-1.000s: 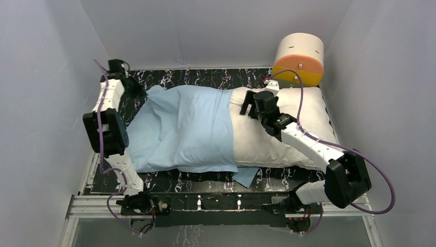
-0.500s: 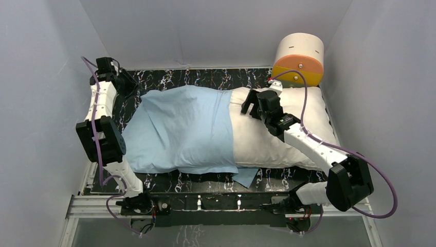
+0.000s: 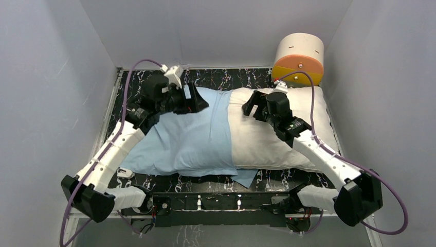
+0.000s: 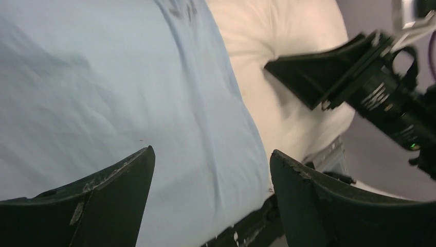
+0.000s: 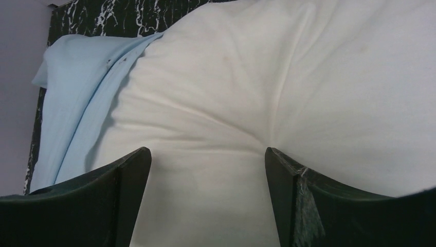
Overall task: Remove the pillowcase from the pillow
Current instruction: Remove the pillow from the pillowcase.
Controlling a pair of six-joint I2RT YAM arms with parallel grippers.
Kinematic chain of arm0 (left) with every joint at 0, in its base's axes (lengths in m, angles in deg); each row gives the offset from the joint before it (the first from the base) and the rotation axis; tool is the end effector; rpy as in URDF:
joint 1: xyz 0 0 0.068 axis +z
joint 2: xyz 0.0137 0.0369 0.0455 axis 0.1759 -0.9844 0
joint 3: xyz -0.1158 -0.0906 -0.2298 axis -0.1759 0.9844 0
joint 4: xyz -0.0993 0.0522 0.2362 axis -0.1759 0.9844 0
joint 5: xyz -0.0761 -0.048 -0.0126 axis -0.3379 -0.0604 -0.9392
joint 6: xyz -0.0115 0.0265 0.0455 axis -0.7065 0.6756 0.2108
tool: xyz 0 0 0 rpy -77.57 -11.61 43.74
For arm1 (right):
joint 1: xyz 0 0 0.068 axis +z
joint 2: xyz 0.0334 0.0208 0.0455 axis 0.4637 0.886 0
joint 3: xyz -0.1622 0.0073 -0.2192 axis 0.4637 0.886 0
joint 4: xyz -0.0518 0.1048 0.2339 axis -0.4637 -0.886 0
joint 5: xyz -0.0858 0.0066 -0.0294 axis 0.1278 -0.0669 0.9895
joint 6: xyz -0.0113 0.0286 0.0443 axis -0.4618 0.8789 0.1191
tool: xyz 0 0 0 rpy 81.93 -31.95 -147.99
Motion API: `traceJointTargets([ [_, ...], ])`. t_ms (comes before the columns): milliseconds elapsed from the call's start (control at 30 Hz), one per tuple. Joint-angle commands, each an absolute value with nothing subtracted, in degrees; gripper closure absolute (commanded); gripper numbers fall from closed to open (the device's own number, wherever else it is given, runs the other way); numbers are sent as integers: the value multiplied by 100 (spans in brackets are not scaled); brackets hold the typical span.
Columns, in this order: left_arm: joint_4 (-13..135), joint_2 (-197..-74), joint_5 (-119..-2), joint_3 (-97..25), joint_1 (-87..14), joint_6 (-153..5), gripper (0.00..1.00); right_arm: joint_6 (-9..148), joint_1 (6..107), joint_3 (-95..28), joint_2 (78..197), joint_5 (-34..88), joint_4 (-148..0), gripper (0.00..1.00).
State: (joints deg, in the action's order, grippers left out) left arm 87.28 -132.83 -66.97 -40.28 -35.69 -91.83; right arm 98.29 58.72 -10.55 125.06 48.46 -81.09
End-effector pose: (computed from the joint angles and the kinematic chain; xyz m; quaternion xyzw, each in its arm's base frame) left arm 0.2501 -0.1297 0.4061 0.0441 0.8140 -0.3582 0.4551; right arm 0.2411 0.1353 0.3048 0.1009 0.8284 0.2126 0.5083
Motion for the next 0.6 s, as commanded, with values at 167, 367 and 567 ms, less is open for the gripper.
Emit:
traceJointTargets([
  [167,8642,-11747,-6331,-2188,-4509,-10250,15,10111,5900,-500,10716,4134,-9371,11],
  [367,8656,-10337,-6370,-1371,-4514,-9888,2,10845,5896,-167,9252,4858,-11091,11],
  [567,8080,-9069,-7020,-424,-4511,-9735,2,12099,5899,274,7753,4720,-12006,12],
])
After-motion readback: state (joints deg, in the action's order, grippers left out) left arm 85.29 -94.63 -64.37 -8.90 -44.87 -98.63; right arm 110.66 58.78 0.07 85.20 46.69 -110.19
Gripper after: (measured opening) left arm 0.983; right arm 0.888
